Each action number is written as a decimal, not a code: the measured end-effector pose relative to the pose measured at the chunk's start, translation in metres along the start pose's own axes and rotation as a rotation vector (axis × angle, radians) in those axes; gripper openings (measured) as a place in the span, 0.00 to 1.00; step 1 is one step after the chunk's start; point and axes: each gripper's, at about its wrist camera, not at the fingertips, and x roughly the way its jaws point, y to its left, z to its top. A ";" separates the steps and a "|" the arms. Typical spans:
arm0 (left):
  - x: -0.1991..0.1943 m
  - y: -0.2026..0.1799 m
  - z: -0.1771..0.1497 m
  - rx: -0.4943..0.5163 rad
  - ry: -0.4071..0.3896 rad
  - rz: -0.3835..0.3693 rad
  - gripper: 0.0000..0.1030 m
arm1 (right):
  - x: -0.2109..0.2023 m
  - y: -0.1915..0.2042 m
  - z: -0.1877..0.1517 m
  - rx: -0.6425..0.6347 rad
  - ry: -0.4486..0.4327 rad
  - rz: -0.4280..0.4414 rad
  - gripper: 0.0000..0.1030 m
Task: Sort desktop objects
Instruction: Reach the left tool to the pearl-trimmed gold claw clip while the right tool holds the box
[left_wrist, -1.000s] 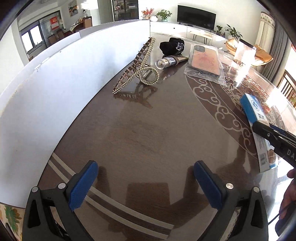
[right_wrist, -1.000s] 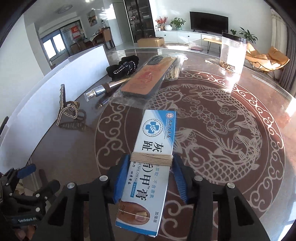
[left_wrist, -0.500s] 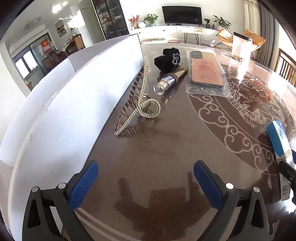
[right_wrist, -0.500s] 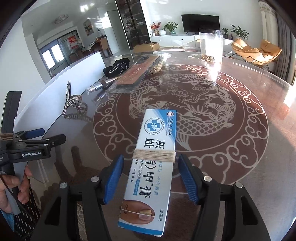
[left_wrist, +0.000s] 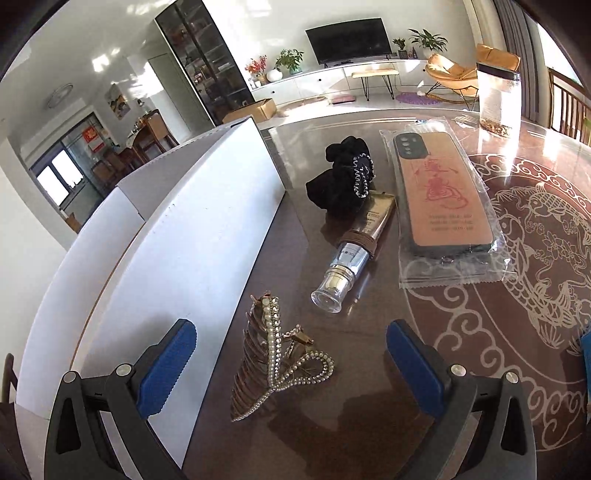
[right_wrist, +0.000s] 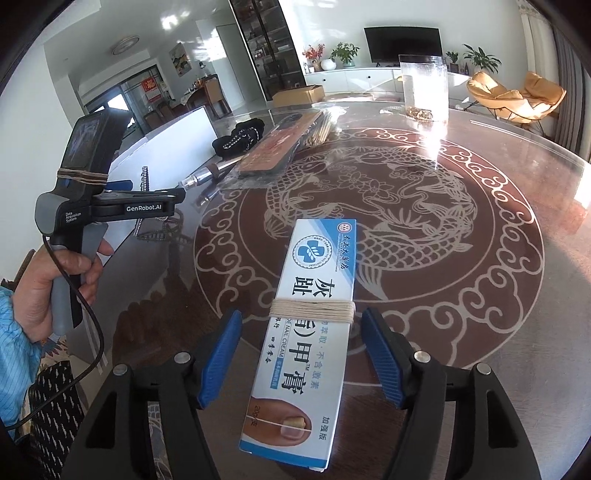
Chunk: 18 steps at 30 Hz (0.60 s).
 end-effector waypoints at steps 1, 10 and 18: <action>0.003 0.001 0.001 -0.005 0.002 0.003 1.00 | 0.000 0.000 0.000 0.001 0.000 0.002 0.66; 0.027 0.008 -0.001 -0.076 0.041 -0.033 1.00 | 0.000 0.000 0.000 0.003 -0.001 0.003 0.67; 0.030 0.011 0.001 -0.101 0.068 -0.093 1.00 | 0.000 -0.001 0.001 0.006 -0.002 0.007 0.67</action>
